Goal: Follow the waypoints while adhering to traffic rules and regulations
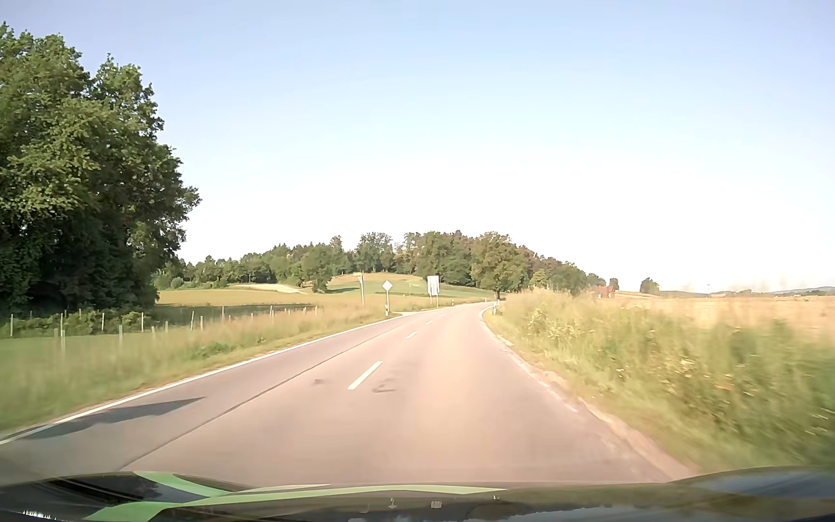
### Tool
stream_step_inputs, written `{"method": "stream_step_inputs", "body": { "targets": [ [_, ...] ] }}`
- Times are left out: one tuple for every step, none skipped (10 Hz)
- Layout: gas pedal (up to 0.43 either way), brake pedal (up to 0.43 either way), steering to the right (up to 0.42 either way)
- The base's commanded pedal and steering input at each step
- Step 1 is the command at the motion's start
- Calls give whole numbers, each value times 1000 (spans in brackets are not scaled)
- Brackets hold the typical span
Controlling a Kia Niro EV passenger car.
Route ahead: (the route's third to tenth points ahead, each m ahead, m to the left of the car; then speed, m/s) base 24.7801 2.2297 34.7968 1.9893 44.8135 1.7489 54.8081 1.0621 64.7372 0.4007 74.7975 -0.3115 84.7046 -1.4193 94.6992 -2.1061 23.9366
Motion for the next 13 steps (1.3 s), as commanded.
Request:
{"method": "stream_step_inputs", "body": {
  "targets": [
    [118, 0, -2],
    [98, 0, -2],
    [67, 0, -2],
    [47, 0, -2],
    [39, 0, -1],
    [39, 0, 0],
    [47, 0, 1],
    [79, 0, 2],
    [110, 0, 4],
    [130, 0, 6],
    [130, 0, 9],
    [138, 0, 10],
    [150, 0, 10]
  ]
}}
